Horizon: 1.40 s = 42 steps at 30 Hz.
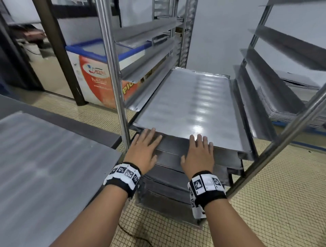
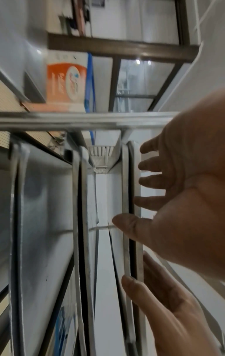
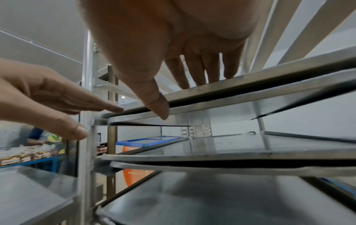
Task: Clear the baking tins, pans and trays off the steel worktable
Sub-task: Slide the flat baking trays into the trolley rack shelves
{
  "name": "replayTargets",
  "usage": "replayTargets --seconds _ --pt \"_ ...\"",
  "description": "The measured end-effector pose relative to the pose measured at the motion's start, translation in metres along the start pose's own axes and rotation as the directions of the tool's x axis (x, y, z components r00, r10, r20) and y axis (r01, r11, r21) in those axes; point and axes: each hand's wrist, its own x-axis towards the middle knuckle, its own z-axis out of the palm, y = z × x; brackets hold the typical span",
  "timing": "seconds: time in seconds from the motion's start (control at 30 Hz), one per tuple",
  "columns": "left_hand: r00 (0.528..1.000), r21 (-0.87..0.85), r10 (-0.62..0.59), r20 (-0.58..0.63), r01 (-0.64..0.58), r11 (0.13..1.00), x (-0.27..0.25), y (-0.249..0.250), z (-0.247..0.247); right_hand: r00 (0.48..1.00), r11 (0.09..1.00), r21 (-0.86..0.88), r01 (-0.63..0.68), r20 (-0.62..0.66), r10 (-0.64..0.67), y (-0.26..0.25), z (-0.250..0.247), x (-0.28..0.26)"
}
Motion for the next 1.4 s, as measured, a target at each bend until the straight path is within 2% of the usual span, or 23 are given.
replayTargets --seconds 0.13,0.23,0.27,0.33,0.4,0.5,0.57,0.63,0.83,0.9,1.0,1.03,1.13,1.2,1.27,1.4 --pt "0.974 -0.135 -0.217 0.067 0.224 0.965 -0.042 -0.031 0.017 0.991 0.985 0.112 0.13 -0.016 -0.129 -0.031 0.009 -0.023" --pt "0.923 -0.154 -0.359 0.139 0.378 0.913 -0.076 -0.056 0.035 0.972 0.964 0.155 0.217 0.061 -0.229 -0.054 0.02 -0.029" --pt "0.889 -0.163 -0.42 0.18 0.448 0.879 -0.089 -0.067 0.043 0.961 0.954 0.175 0.245 0.087 -0.262 -0.064 0.024 -0.029" --pt "0.793 -0.174 -0.56 0.24 0.603 0.779 -0.111 -0.086 0.054 0.936 0.933 0.204 0.297 0.131 -0.326 -0.083 0.031 -0.025" --pt "0.675 -0.172 -0.683 0.279 0.735 0.656 -0.134 -0.103 0.064 0.906 0.914 0.226 0.338 0.184 -0.381 -0.102 0.038 -0.02" --pt "0.437 -0.155 -0.809 0.392 0.899 0.411 -0.169 -0.115 0.077 0.85 0.887 0.239 0.395 0.272 -0.451 -0.127 0.048 -0.013" --pt "0.295 -0.122 -0.845 0.445 0.955 0.269 -0.193 -0.115 0.086 0.81 0.868 0.254 0.426 0.32 -0.491 -0.143 0.056 -0.008" --pt "0.22 -0.144 -0.86 0.46 0.975 0.172 -0.215 -0.111 0.096 0.775 0.849 0.26 0.46 0.35 -0.526 -0.159 0.063 -0.002" --pt "0.182 -0.131 -0.879 0.442 0.982 0.137 -0.254 -0.102 0.104 0.664 0.782 0.266 0.564 0.416 -0.621 -0.197 0.086 0.01" --pt "0.134 -0.146 -0.882 0.452 0.986 0.075 -0.261 -0.096 0.102 0.63 0.76 0.302 0.575 0.429 -0.647 -0.208 0.098 0.012" --pt "0.005 -0.174 -0.89 0.456 0.981 -0.084 -0.268 -0.079 0.095 0.598 0.75 0.36 0.555 0.454 -0.66 -0.22 0.122 0.013" --pt "-0.058 -0.177 -0.888 0.456 0.972 -0.154 -0.27 -0.073 0.092 0.591 0.751 0.377 0.543 0.463 -0.66 -0.223 0.129 0.013" --pt "-0.285 -0.178 -0.851 0.442 0.901 -0.395 -0.279 -0.054 0.085 0.586 0.77 0.422 0.479 0.5 -0.638 -0.227 0.15 0.011" --pt "-0.4 -0.163 -0.804 0.441 0.845 -0.509 -0.285 -0.042 0.086 0.61 0.794 0.478 0.375 0.518 -0.6 -0.226 0.161 0.01" --pt "-0.466 -0.127 -0.768 0.439 0.814 -0.566 -0.289 -0.033 0.087 0.633 0.816 0.511 0.271 0.544 -0.551 -0.224 0.17 0.01" --pt "-0.554 -0.049 -0.716 0.425 0.776 -0.629 -0.289 -0.019 0.087 0.624 0.839 0.527 0.133 0.614 -0.484 -0.222 0.187 0.008"
